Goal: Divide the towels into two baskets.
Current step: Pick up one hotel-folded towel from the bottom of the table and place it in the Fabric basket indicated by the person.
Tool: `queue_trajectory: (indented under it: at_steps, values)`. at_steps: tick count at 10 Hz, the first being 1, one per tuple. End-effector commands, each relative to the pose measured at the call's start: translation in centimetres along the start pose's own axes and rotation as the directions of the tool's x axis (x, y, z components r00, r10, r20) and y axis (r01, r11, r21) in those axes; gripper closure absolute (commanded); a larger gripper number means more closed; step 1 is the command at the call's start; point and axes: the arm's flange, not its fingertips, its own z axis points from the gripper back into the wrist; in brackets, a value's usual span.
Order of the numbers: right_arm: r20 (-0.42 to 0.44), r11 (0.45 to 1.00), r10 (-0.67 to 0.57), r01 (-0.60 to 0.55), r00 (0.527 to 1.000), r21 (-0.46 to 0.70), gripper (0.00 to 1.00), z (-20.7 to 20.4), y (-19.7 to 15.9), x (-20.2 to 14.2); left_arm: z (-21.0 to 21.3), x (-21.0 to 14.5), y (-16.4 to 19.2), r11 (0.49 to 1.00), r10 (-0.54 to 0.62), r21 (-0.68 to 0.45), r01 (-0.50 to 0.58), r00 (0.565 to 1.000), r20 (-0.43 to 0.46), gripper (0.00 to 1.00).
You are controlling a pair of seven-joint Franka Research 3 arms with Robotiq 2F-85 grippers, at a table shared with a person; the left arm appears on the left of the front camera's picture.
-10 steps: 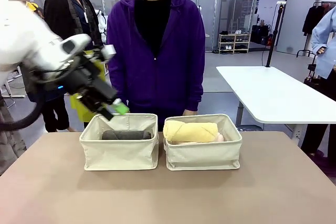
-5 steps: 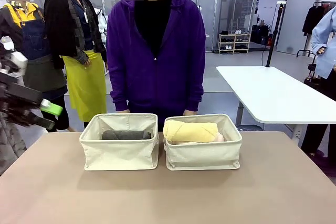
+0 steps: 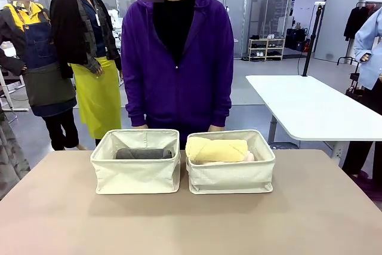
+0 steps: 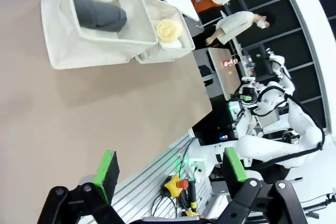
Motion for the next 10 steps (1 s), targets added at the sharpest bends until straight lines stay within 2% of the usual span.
queue_trajectory:
  at_steps: [1,2,10]
  values:
    - [0.014,1.0,0.015,-0.015,1.0,0.007,0.0,-0.4,0.3,-0.3,-3.4,-5.4,1.9,1.0,0.028,-0.012,-0.028,1.0,0.008,0.0]
    - [0.014,1.0,0.015,-0.015,1.0,0.007,0.0,-0.4,0.3,-0.3,0.0,0.0,0.0,1.0,0.0,0.0,0.0,1.0,0.0,0.0]
    - [0.014,1.0,0.015,-0.015,1.0,0.007,0.0,-0.4,0.3,-0.3,0.0,0.0,0.0,1.0,0.0,0.0,0.0,1.0,0.0,0.0]
